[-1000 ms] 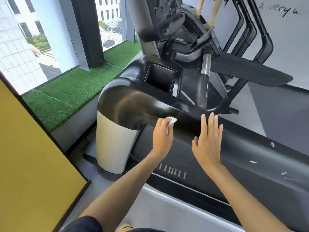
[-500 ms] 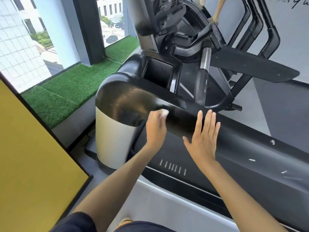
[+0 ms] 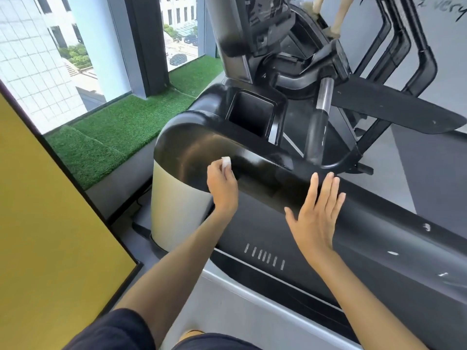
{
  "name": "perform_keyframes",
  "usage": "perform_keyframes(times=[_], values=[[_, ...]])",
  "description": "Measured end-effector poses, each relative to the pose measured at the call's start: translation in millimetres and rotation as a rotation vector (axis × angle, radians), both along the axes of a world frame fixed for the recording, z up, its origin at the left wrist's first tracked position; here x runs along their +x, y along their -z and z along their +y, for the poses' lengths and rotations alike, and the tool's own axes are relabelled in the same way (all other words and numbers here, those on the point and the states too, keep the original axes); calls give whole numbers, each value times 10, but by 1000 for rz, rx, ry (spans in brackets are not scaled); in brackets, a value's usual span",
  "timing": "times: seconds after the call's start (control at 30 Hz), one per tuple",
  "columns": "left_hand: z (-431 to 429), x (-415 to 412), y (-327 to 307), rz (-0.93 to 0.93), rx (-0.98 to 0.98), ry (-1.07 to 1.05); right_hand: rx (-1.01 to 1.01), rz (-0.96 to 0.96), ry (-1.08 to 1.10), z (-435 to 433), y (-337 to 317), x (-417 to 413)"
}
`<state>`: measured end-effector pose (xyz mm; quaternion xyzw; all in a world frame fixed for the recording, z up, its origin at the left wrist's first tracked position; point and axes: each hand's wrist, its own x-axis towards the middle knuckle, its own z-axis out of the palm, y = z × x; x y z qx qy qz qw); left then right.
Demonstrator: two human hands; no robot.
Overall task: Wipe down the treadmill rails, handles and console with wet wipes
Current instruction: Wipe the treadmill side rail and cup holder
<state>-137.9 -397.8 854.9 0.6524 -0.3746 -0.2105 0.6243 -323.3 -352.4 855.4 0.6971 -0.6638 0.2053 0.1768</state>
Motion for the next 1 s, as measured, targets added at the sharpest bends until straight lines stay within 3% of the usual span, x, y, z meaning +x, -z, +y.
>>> perform_keyframes(times=[0.07,0.23,0.3,0.5,0.63,0.77,1.0], values=[[-48,12,-3,26,21,-41,-9,-29,6,-17,21,36],[305,-420,141,-157,-135,307,-34,7,-8,-79,108,134],[274,-307,146,-199,-136,327,-50,30,2,-92,125,132],[-45,425,22,184,121,-10,-78,105,13,-107,173,87],[59,65,64,268,179,112,-93,135,10,-136,200,57],[190,-188,283,219,171,286,-110,132,9,-143,216,60],[-202,380,246,382,215,-4,-118,165,32,-144,217,61]])
